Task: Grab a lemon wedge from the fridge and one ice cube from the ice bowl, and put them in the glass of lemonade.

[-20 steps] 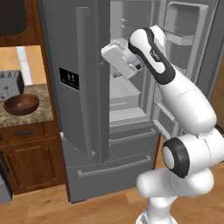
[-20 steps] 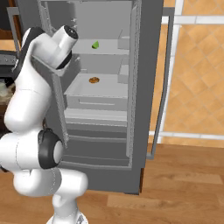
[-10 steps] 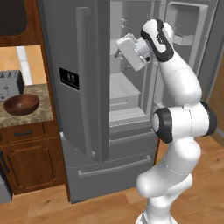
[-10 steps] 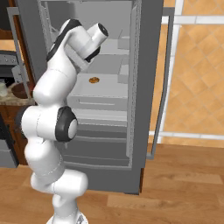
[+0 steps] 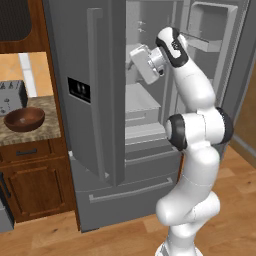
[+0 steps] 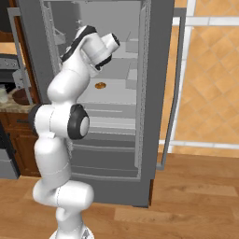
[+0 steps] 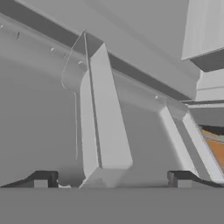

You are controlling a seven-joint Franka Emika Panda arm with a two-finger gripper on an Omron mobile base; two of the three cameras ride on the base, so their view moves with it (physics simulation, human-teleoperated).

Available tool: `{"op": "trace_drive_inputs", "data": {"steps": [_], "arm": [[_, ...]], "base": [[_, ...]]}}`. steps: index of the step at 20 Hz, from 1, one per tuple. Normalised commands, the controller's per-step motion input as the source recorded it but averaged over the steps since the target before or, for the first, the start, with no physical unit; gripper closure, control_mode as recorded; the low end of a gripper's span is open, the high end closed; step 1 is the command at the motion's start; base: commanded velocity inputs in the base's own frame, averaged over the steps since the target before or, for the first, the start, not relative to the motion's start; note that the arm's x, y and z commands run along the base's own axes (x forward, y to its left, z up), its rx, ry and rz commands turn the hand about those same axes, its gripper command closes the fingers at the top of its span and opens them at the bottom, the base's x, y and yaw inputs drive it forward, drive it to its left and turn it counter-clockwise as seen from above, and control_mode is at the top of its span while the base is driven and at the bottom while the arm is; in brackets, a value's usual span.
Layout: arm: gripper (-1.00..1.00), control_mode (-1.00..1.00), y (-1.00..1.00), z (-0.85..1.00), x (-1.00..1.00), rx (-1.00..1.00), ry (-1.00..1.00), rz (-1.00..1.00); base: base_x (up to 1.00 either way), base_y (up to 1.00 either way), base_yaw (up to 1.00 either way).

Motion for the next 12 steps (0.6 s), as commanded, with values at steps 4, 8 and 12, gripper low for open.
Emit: {"op": "trace_drive_inputs", "data": {"steps": [4,8,12], "arm": [[-1.0,-1.0,0.53,-0.03,0.04,0.0,0.0,0.0],[-1.0,-1.0,0.47,-0.04,-0.06,0.0,0.0,0.0],[-1.0,-1.0,0.43,0.0,-0.21,0.0,0.03,0.01]], "base": [[0.0,0.0,0.0],[0.0,0.0,0.0],[0.0,0.0,0.0]]}}
